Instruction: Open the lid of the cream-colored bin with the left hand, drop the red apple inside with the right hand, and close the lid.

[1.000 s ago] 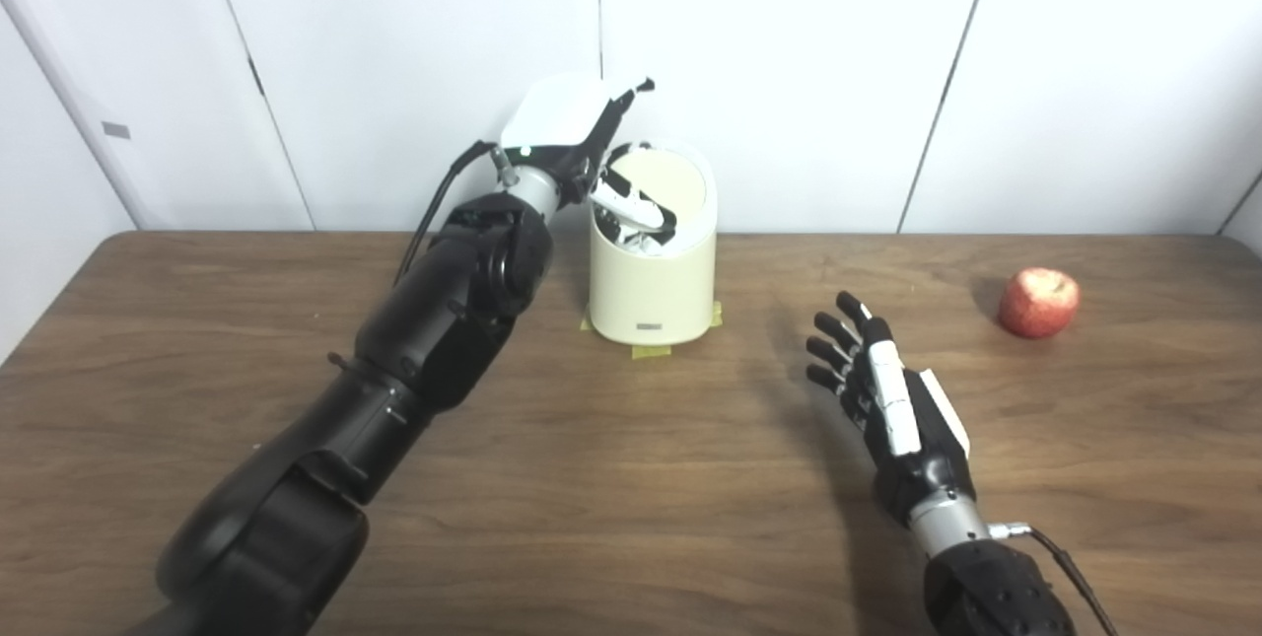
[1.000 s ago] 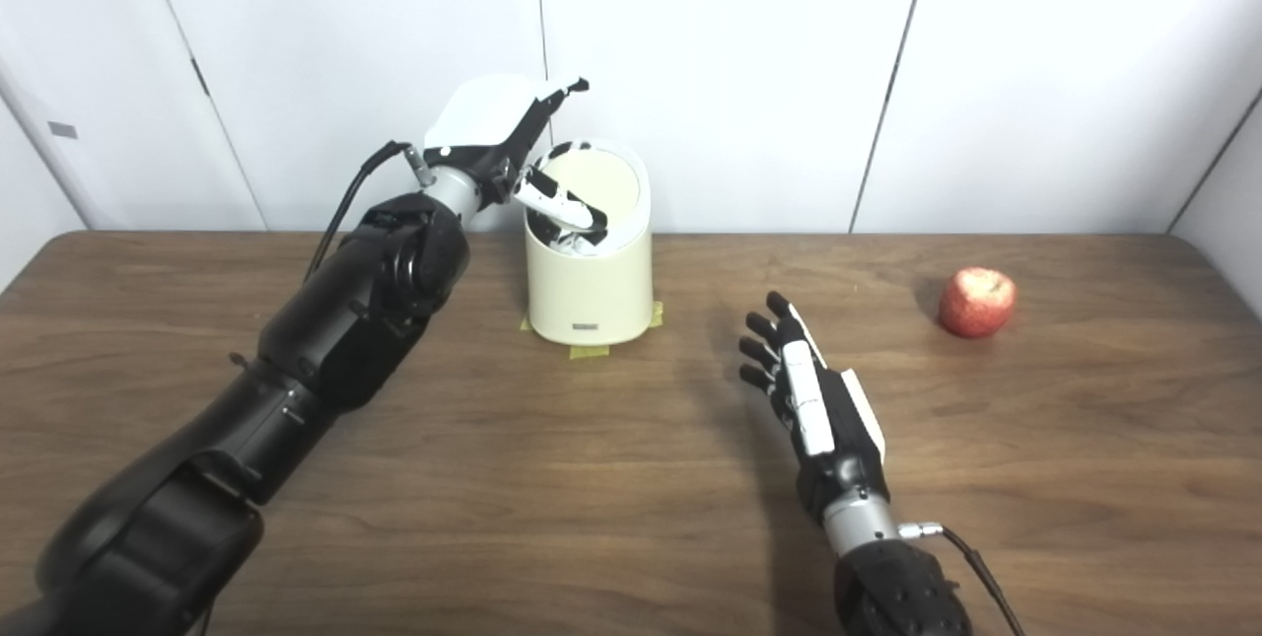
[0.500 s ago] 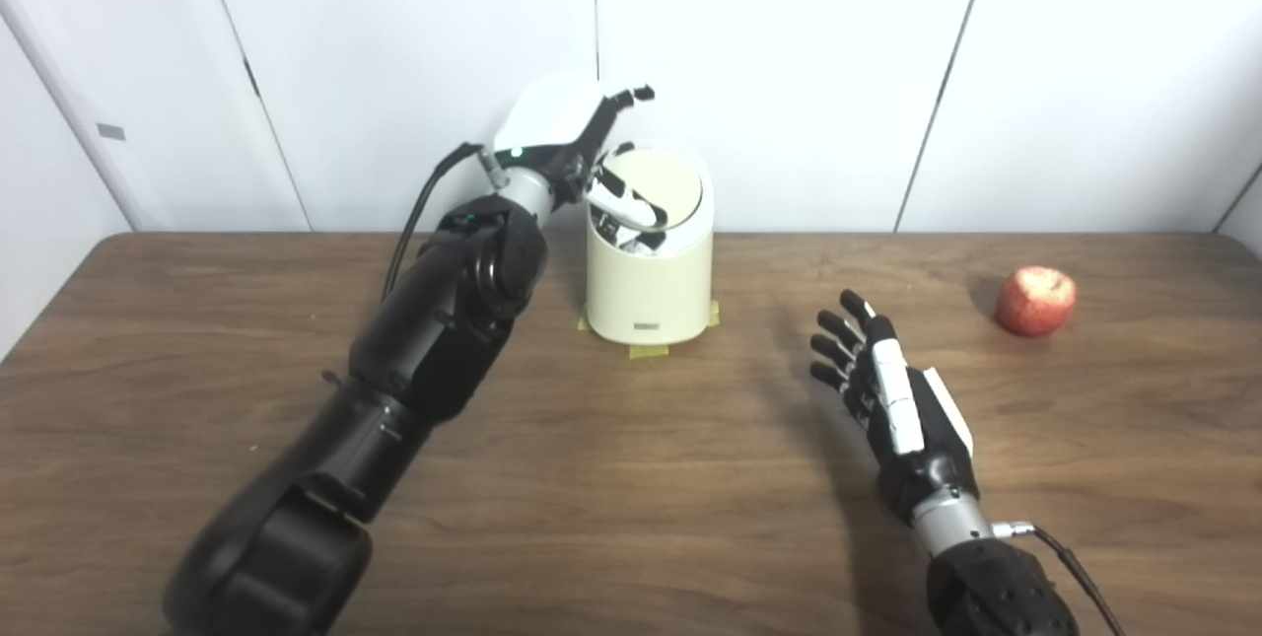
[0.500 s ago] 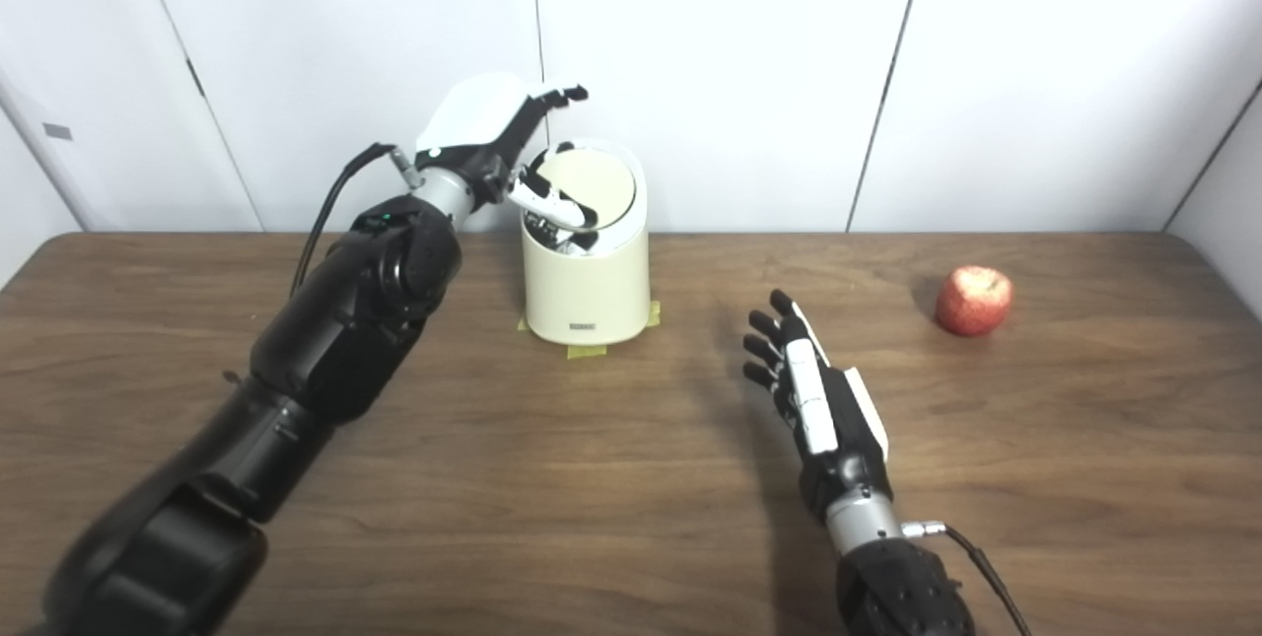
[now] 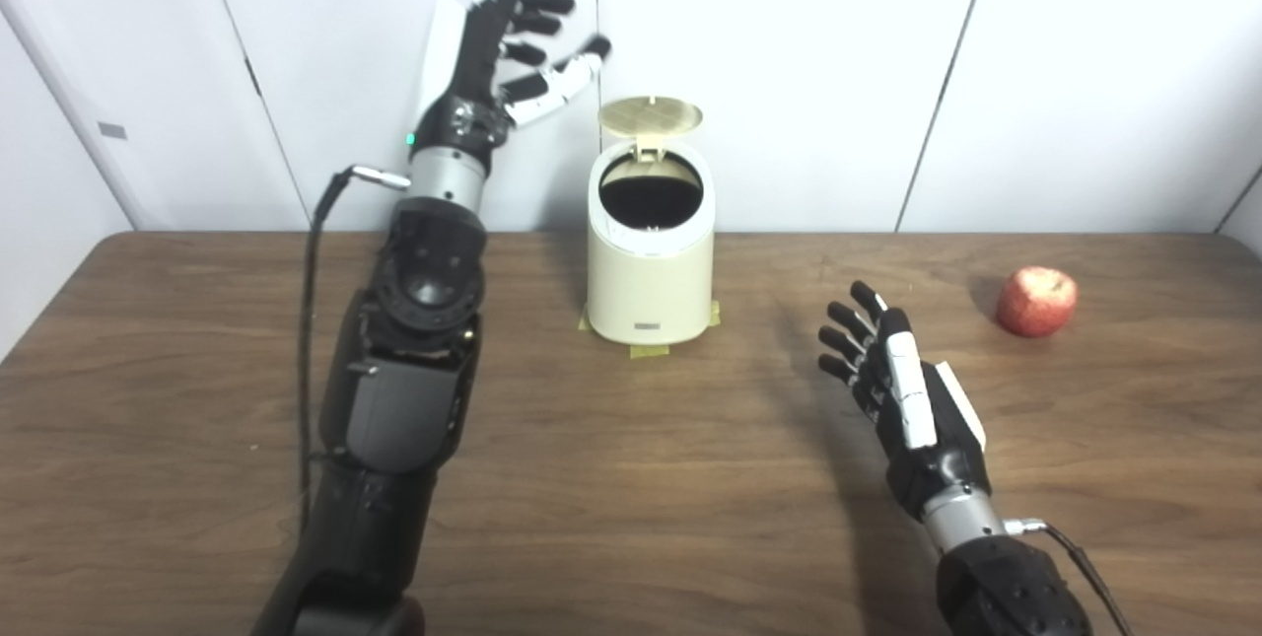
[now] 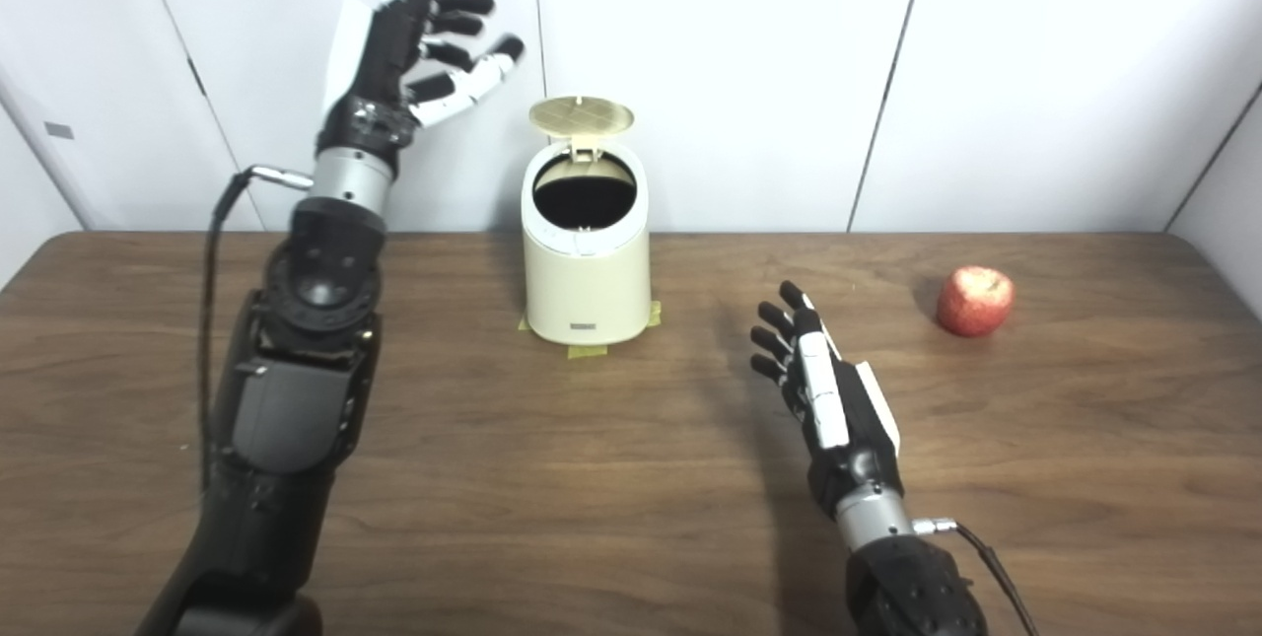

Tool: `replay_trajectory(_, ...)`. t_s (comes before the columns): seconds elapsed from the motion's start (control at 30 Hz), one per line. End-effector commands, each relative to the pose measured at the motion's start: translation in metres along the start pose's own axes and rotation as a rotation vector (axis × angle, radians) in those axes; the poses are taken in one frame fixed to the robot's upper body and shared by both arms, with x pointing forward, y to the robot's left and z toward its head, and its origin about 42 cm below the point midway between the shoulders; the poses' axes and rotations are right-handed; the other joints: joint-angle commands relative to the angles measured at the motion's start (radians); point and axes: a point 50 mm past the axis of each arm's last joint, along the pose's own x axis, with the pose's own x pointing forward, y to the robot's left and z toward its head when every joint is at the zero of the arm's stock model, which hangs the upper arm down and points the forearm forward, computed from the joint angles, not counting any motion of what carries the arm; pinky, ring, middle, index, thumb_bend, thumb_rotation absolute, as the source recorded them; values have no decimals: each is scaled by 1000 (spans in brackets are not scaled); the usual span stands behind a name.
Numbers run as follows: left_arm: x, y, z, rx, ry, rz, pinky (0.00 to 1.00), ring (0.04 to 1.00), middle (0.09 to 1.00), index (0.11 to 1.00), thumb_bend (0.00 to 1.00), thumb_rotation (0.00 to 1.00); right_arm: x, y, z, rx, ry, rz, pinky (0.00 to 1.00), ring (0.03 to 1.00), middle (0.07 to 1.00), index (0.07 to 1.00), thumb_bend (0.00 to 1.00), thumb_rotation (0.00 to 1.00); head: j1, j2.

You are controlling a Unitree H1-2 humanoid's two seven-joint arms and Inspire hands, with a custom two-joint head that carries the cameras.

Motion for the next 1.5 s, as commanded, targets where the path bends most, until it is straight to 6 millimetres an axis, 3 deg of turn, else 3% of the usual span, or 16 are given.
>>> replay_trajectory(0.0,-10,10,10,-26,-30,18,686,747,773,790,443,474,6,-3,22,-11,-89,-7,834,895,909,923,497,967,-1,1)
replay_trajectory(0.1,-34,18,4,-39,3,18,708,765,793,807,422,548,6,-8,25,-18,-105,-6,850,914,925,933,501,911,-9,4)
replay_trajectory(0.23,-63,27,-10,-51,42,-4,733,784,811,825,374,560,4,-15,30,-46,-122,-37,782,885,924,933,481,699,-25,7)
replay_trajectory(0.3,-76,32,-18,-63,63,-12,737,786,813,829,369,560,3,-20,34,-61,-130,-53,765,875,917,926,482,651,-28,8)
replay_trajectory(0.4,-91,39,-29,-99,111,-13,750,791,818,830,338,605,6,-31,41,-84,-156,-60,764,861,913,924,550,493,-60,9)
replay_trajectory(0.53,-110,43,-44,-174,192,0,795,827,840,837,360,838,10,-49,46,-176,-174,-89,725,828,892,911,645,372,-105,9)
replay_trajectory(0.6,-119,45,-51,-200,224,8,812,839,850,847,358,924,12,-59,48,-233,-181,-119,730,826,887,906,674,356,-144,8)
replay_trajectory(0.67,-127,50,-58,-218,251,12,835,852,857,856,367,985,14,-69,50,-302,-186,-153,801,836,873,898,739,375,-187,6)
replay_trajectory(0.77,-135,59,-67,-227,274,7,850,858,860,864,365,999,18,-82,59,-377,-205,-182,832,839,872,892,769,330,-239,3)
replay_trajectory(0.9,-142,68,-75,-252,294,8,869,865,871,876,381,1000,18,-90,81,-448,-207,-225,796,840,871,884,773,223,-278,0)
replay_trajectory(1.13,-148,74,-78,-274,307,13,874,874,887,889,316,1000,25,-111,110,-601,-222,-275,710,812,856,870,825,88,-329,-2)
replay_trajectory(1.47,-151,83,-80,-268,311,2,894,883,904,905,298,997,41,-125,136,-857,-202,-311,673,822,871,870,882,67,-354,-1)
